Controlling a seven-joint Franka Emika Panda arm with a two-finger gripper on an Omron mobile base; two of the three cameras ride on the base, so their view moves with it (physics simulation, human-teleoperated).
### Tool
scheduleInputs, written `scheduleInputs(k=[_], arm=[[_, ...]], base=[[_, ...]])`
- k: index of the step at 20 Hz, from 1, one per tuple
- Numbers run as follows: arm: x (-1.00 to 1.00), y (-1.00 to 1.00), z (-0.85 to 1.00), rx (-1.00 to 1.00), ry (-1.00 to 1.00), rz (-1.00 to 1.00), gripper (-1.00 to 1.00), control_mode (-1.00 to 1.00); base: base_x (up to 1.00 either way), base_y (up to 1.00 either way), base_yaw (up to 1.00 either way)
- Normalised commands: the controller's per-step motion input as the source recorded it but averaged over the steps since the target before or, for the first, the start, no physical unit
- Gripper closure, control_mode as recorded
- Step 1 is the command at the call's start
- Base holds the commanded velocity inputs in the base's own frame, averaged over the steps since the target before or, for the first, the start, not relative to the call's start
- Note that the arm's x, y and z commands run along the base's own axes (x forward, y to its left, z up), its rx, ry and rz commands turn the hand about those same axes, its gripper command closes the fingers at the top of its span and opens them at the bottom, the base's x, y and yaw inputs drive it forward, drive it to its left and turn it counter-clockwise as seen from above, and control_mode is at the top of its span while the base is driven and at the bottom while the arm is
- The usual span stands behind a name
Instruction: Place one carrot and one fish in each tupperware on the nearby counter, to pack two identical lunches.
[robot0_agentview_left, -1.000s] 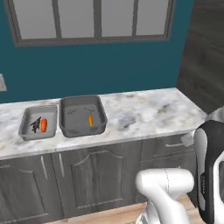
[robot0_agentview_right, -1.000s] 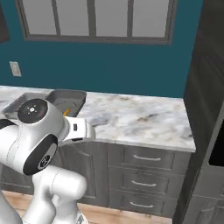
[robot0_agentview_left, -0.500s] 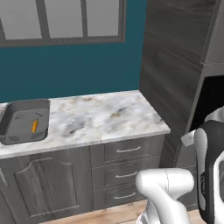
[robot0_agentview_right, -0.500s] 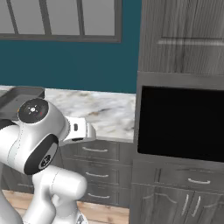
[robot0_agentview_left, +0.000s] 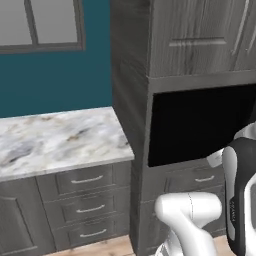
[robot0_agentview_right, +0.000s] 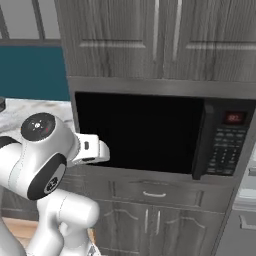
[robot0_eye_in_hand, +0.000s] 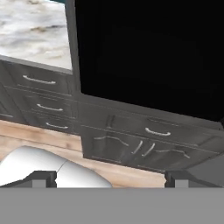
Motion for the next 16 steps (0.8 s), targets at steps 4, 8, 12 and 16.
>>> scheduleInputs(k=[4,8,12,16], arm=[[0.00,0.00,0.00,0.00,0.00,0.00,-1.00,1.00],[0.00,0.00,0.00,0.00,0.00,0.00,-1.00,1.00],[0.00,0.00,0.00,0.00,0.00,0.00,-1.00,1.00],[0.00,0.00,0.00,0.00,0.00,0.00,-1.00,1.00]], base=[[-0.03,-1.00,-0.06],[0.00,-1.00,-0.04],[0.00,-1.00,-0.03],[0.00,-1.00,-0.03]])
